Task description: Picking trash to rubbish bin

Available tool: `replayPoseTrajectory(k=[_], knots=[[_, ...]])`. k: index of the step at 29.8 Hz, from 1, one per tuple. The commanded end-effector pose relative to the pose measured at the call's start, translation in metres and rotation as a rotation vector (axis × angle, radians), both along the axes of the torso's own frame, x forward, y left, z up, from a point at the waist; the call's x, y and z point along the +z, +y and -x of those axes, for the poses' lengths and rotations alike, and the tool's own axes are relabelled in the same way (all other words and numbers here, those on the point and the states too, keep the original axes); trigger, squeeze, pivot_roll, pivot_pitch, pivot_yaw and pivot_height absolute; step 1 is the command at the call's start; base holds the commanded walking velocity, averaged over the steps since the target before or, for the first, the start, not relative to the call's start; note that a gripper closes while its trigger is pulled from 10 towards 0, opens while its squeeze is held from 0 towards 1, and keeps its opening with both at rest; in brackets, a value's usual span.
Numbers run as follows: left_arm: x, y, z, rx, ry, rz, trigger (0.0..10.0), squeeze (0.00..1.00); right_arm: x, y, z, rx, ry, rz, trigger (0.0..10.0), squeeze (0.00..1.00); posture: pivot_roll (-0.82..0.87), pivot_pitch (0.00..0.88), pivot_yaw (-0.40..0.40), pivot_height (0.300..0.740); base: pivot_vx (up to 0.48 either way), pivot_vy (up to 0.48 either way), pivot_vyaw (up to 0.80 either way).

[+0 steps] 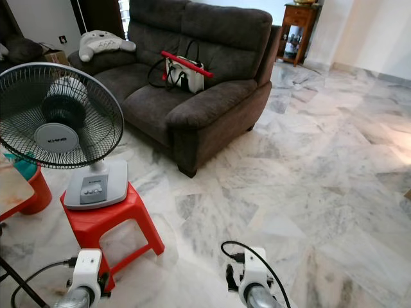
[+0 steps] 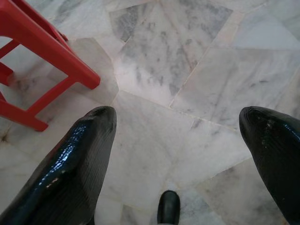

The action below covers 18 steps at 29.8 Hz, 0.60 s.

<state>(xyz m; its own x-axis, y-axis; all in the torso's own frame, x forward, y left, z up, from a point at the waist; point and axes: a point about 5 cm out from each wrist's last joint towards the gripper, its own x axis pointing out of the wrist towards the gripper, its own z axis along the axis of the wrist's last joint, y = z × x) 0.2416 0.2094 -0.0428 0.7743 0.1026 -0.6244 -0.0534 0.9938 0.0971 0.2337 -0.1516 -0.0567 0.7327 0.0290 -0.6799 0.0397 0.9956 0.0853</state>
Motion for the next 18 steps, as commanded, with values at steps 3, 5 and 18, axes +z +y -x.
replayPoseTrajectory(k=[3,5,18], knots=[[0.004,-0.001,-0.005,0.005,-0.028,0.016,10.0,0.00,0.006,0.005,-0.008,-0.007,-0.035,-0.026,10.0,0.00,-0.03,0.000,-0.015,0.740,0.000,0.000,0.00],[0.005,-0.002,-0.007,0.003,-0.041,0.022,10.0,0.00,0.007,0.007,-0.009,-0.008,-0.040,-0.032,10.0,0.00,-0.03,0.000,-0.012,0.740,0.000,0.000,0.00],[0.047,-0.021,-0.053,-0.101,-0.280,0.048,10.0,0.00,0.026,0.011,-0.032,-0.013,-0.169,-0.045,10.0,0.00,-0.02,0.000,0.001,0.740,0.000,0.000,0.00]])
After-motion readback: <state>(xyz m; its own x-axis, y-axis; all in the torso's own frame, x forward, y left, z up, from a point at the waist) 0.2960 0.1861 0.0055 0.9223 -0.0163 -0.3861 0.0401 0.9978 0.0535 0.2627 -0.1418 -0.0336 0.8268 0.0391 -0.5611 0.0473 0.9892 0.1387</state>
